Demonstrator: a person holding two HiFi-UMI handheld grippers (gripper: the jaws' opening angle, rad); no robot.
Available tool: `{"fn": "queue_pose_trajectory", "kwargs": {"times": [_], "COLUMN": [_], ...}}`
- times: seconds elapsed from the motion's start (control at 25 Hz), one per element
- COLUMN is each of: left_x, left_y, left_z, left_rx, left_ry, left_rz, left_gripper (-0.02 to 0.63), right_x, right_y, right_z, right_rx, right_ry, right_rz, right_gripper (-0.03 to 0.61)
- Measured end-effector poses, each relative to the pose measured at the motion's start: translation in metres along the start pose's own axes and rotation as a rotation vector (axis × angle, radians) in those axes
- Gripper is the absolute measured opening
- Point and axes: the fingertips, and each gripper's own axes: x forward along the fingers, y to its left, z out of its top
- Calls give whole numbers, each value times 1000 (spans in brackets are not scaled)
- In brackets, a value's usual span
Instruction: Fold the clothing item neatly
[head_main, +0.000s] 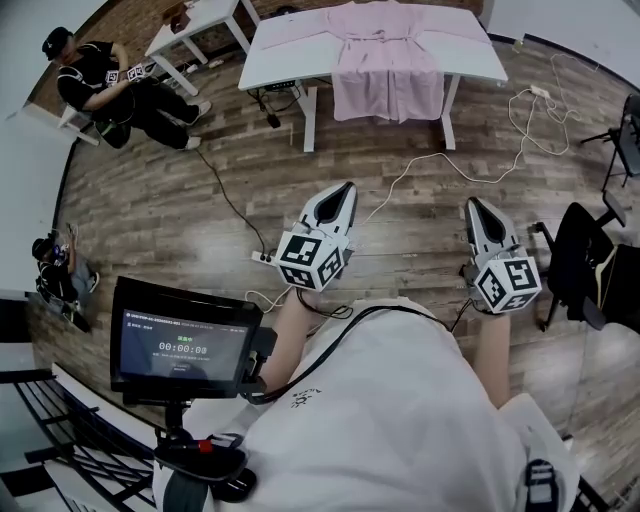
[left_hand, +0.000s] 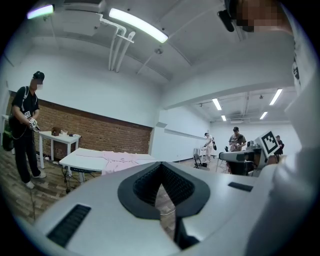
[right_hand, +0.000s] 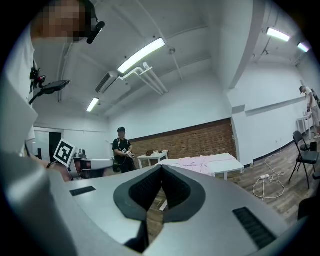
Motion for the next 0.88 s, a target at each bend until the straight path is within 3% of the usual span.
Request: {"fn": "queue_pose_trajectory", "kwargs": {"times": [0.32,0.6,0.88], "left_x": [-1,34,43], "left_y": [-1,-26,-31], "left_z": [2,3,8], "left_rx": [-18,5,13], "left_ry": [-1,-4,4], "left_rz": [4,10,4], "left_gripper": [3,3,3], "right_x": [-2,-4,4], "right_y": [2,-33,-32], "right_z": [2,1,8], "right_rx": [-3,1,11], "right_ry": [13,12,19], "right_rz": [4,36,62], "right_gripper": [2,3,3]}}
